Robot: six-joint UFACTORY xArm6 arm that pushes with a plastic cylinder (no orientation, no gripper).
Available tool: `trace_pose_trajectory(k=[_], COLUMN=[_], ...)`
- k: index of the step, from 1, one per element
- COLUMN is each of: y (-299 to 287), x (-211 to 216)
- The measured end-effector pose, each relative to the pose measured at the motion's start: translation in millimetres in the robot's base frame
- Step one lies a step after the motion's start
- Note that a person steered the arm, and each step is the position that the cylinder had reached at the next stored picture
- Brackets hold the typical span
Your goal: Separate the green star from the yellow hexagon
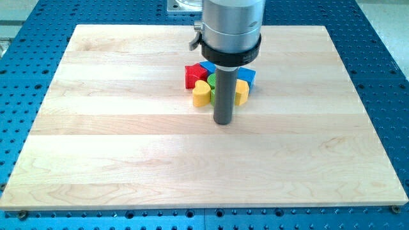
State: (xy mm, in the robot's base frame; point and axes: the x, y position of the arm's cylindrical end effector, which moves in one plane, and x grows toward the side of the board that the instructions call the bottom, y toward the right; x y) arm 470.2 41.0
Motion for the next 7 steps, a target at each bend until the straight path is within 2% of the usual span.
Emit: trace_pose_trajectory(k=[2,3,4,5,6,7], y=[8.7,-33.8,-51.4,-49.1,-34.7,-16.5], x=[0.4,0.3,0.2,-12.7,14.2,14.9])
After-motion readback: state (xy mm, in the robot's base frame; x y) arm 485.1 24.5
